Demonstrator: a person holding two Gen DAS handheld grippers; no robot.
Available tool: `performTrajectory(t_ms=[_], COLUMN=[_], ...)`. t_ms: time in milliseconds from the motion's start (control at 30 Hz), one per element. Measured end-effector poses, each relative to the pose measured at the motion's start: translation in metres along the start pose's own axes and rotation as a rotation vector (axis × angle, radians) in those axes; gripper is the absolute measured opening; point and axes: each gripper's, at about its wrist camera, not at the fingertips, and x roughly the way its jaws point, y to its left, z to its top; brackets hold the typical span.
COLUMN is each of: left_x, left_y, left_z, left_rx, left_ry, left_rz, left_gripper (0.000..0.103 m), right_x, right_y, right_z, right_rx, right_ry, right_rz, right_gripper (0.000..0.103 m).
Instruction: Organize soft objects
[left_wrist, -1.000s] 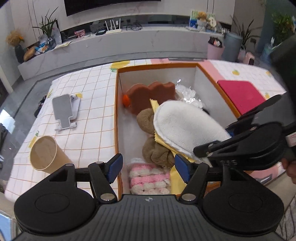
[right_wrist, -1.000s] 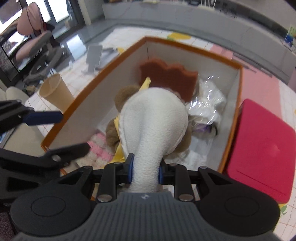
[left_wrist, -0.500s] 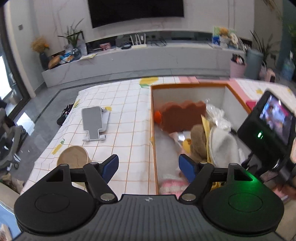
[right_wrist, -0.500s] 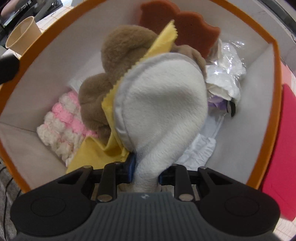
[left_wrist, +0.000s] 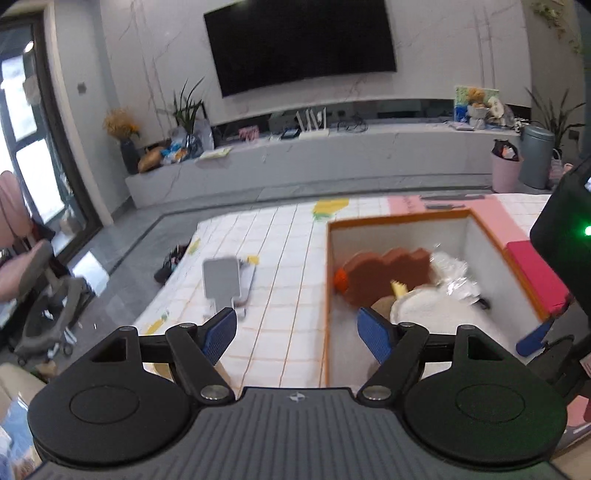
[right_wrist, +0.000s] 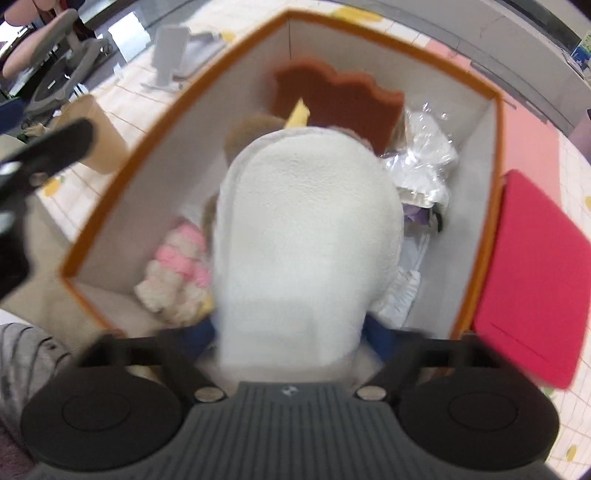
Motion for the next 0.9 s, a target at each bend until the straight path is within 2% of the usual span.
performTrajectory(t_ms=[100,167,233,300,400,500,567,667,833,900], left_x=[-0.028,-0.045,-0.065,-0.086,-0.116,-0.135,-0.142,-0.144,-0.143,-0.141], left_y=[0.0,-0.002,-0.008,-0.019,-0.036,-0.049,-0.059,-0.08,-0.114,-0.127], left_z=[0.01,0.016,0.017,0.015,0.017,0.014,0.005,-0.014,-0.045,-0.054], left_rx=[-0.069,-0.1,-0.091,-0.055,-0.038,-0.065,-0.076,-0.059,-0.109,-0.073], left_ry=[-0.056,-0.072,-0.125,-0.188,-0.269,-0.318,-0.347,-0.38,-0.369,-0.372], left_rz=[-0.013,-0.049,-0.077,-0.063,-0.023,-0.08,-0.133,-0.184,-0.202,-0.207], left_gripper=[0.088,0.088,0.09,0.091,0.091,0.091,0.091,0.091,0.091,0.091], right_x=[-0.032,-0.055,-0.079,-0.103,-0.131,-0.15,-0.154,-0.153,-0.138,-0.127], right_y=[0.006,0.001,-0.005,-0.009,-0.016,-0.024,-0.025,-0.027,-0.039,-0.047], right_z=[-0.015,-0.033,-0.049,-0.07,-0.107,-0.152,-0.184,-0.214,-0.25,-0.265], right_rx=[-0.039,-0.012,0.039,0.082,0.125,0.193,0.18,0.19,0.246,0.269], right_ry=[-0.085,-0.163,-0.248,-0.347,-0.514,-0.741,-0.872,-0.914,-0.912,-0.912], right_rz=[-0.035,-0.057,-0.058,-0.056,-0.051,-0.057,-0.073,-0.158,-0.187,-0.231], right_gripper=[0.1,0.1,0.1,0.1,0.1,0.1,0.1,0.1,0.1,0.1])
